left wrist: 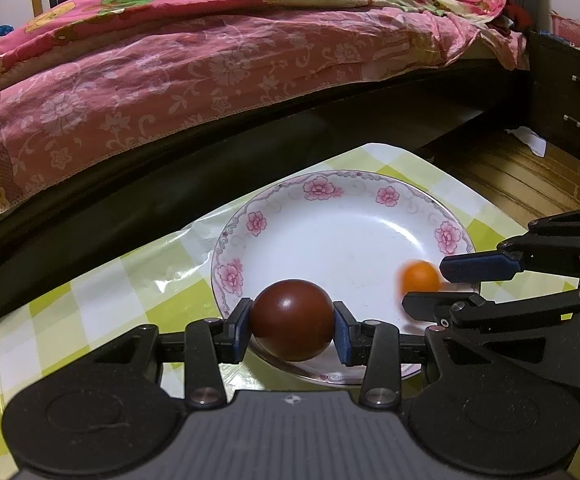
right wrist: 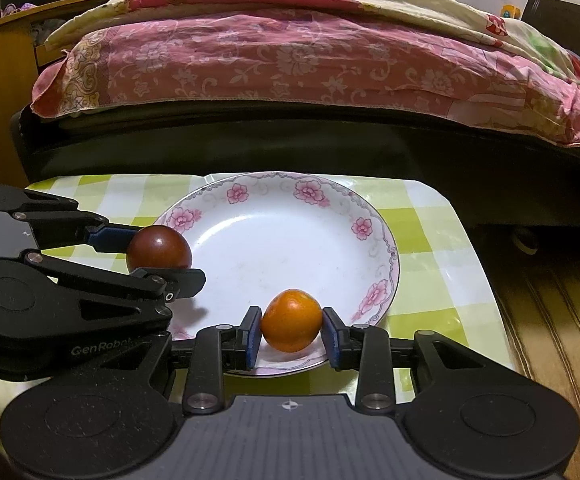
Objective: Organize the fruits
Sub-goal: 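Open the right gripper to drop the mandarin while the left gripper releases the dark tomato into the bowl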
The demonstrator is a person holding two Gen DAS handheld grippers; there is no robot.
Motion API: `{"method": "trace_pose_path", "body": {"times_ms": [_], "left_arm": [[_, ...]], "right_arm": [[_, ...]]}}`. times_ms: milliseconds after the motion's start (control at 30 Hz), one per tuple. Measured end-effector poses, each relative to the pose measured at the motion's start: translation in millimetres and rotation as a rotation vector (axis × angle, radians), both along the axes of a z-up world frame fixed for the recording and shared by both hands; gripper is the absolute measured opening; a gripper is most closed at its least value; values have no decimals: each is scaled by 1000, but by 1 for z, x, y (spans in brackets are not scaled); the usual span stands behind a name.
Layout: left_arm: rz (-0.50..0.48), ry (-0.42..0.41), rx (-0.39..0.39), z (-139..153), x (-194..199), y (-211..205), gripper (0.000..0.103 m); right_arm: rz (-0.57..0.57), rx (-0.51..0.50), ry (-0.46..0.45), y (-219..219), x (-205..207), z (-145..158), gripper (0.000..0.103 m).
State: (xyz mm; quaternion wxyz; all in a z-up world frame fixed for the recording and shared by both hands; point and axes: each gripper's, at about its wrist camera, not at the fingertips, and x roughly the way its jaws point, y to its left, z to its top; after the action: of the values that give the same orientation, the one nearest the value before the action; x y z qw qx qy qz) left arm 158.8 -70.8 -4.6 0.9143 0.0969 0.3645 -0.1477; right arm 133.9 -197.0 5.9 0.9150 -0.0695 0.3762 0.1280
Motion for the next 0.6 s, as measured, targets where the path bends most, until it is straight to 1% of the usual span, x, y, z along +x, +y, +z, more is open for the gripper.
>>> {"method": "trace_pose_path", "body": {"times_ms": [233,367,467,600], "left_arm": [[-1,2,3,1,1,1,49],[9,-6,2,4,1,2,52],[11,-12,2,6,0,3,54],[12,-16,2,9,-1,5,55]], "right_arm": [[7,-4,-11,-1,-1,1,33],[4,-3,-14,-1,-1,2,34],[-5,0,-20,-3,-1,3,38],[-5,3,-21,-2,-2,5,38]]}}
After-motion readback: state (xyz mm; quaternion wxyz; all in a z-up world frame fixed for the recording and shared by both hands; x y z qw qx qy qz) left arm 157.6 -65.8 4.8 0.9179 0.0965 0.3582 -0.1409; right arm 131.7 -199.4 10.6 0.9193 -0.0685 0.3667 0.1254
